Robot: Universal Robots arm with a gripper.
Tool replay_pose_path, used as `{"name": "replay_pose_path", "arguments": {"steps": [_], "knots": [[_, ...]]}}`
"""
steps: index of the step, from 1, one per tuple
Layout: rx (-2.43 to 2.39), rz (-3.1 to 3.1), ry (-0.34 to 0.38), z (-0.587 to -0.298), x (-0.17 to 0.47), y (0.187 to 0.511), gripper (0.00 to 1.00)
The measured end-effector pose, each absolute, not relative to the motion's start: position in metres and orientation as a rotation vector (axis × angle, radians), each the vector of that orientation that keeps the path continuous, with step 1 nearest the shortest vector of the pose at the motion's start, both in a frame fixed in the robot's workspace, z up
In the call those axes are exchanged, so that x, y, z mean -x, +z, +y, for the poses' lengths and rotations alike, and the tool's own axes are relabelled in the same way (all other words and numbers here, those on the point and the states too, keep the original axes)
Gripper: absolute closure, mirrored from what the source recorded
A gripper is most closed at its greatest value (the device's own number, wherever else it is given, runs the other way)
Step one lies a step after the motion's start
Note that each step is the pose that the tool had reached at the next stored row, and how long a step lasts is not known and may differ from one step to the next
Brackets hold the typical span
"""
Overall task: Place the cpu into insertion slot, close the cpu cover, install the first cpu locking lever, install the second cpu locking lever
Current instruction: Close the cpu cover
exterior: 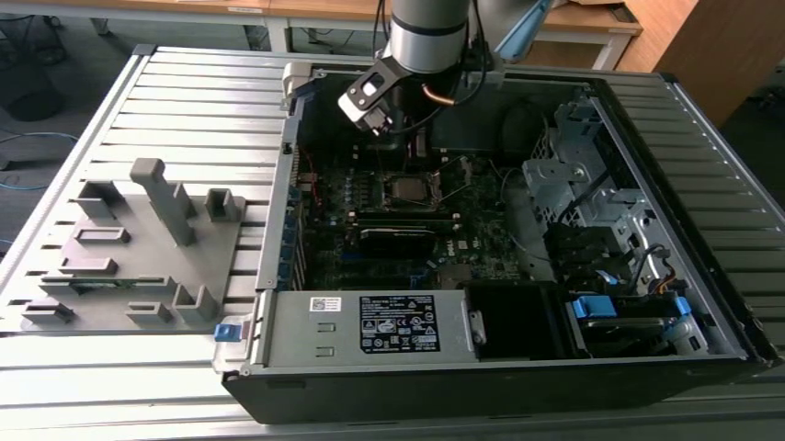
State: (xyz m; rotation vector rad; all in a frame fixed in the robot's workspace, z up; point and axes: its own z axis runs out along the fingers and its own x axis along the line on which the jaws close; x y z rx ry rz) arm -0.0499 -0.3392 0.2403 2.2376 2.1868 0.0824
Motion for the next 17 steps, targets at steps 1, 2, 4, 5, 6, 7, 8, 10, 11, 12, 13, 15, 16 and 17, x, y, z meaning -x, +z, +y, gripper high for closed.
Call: {"name": "replay_pose_path", "arguments": {"steps": [1, 2, 4, 5, 6, 7, 8, 10, 11, 12, 13, 15, 16, 17], "knots": [[-2.238, 2.187, 0.083, -0.3391, 0.0499, 0.2408, 0.89], [-2.238, 2.187, 0.083, -0.3391, 0.0498, 0.2415, 0.89], [-2.238, 2.187, 0.083, -0.3391, 0.0498, 0.2430, 0.89], [-2.238, 2.187, 0.083, -0.3391, 0.0498, 0.2439, 0.89], [-2.238, 2.187, 0.083, -0.3391, 0.0498, 0.2447, 0.89], [-2.238, 2.187, 0.083, -0.3391, 0.0498, 0.2451, 0.89], [-2.238, 2.187, 0.083, -0.3391, 0.0498, 0.2454, 0.89], [-2.238, 2.187, 0.084, -0.3391, 0.0498, 0.2457, 0.89], [-2.238, 2.187, 0.084, -0.3391, 0.0498, 0.2458, 0.89], [-2.238, 2.187, 0.083, -0.3391, 0.0498, 0.2458, 0.89], [-2.238, 2.187, 0.083, -0.3391, 0.0498, 0.2459, 0.89], [-2.238, 2.187, 0.083, -0.3391, 0.0499, 0.2464, 0.89], [-2.238, 2.187, 0.083, -0.3392, 0.0499, 0.2468, 0.89], [-2.238, 2.187, 0.083, -0.3391, 0.0498, 0.2472, 0.89]]}}
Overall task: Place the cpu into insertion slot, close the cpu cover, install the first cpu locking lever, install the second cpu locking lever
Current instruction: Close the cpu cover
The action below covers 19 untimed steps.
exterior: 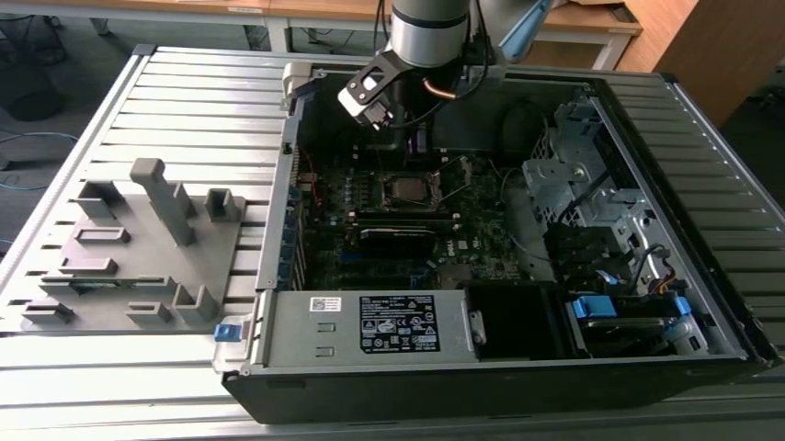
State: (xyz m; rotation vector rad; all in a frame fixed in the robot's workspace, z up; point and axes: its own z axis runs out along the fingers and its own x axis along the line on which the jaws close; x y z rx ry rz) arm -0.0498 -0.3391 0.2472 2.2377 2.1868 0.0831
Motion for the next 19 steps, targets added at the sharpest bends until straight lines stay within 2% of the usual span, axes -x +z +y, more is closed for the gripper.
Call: {"name": "replay_pose_path", "arguments": {"steps": [19], "knots": [[-2.238, 2.187, 0.084, -0.339, 0.050, 0.259, 0.89]]}}
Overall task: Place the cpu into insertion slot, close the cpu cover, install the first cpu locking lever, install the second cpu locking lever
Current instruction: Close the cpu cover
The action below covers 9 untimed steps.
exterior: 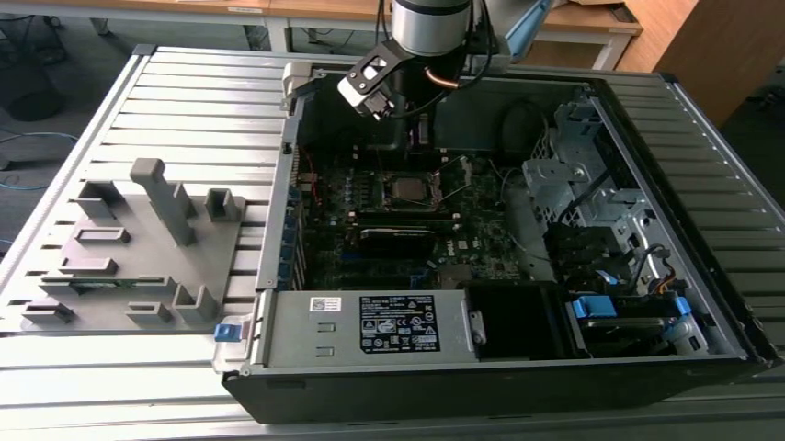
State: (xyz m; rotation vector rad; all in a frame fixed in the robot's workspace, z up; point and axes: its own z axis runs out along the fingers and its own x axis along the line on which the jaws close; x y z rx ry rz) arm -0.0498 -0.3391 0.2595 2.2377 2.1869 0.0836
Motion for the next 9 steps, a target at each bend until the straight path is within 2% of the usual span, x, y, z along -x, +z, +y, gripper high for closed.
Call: {"name": "replay_pose_path", "arguments": {"steps": [9], "knots": [[-2.238, 2.187, 0.083, -0.3391, 0.0498, 0.2617, 0.89]]}}
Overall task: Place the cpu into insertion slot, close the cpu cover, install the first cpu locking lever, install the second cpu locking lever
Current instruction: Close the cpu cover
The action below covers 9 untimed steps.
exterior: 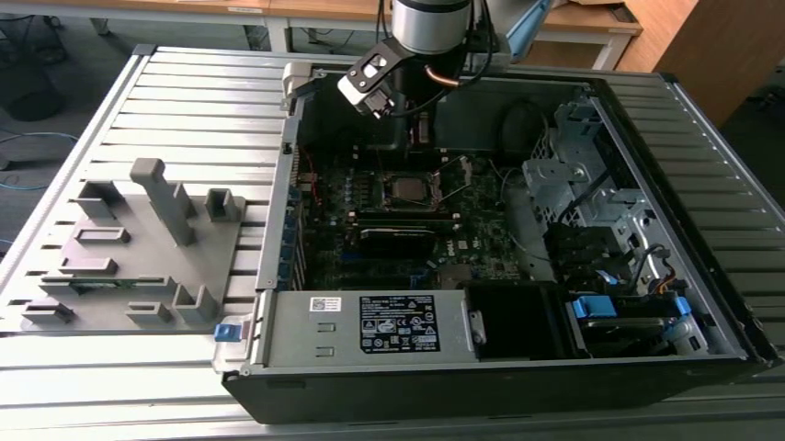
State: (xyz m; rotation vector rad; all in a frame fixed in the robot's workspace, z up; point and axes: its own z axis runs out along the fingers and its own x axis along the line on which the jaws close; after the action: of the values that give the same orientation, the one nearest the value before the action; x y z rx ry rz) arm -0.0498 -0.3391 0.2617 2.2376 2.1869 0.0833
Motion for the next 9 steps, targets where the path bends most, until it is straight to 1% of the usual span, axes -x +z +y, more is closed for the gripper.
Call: {"name": "replay_pose_path", "arguments": {"steps": [9], "knots": [[-2.238, 2.187, 0.083, -0.3391, 0.0426, 0.2617, 0.89]]}}
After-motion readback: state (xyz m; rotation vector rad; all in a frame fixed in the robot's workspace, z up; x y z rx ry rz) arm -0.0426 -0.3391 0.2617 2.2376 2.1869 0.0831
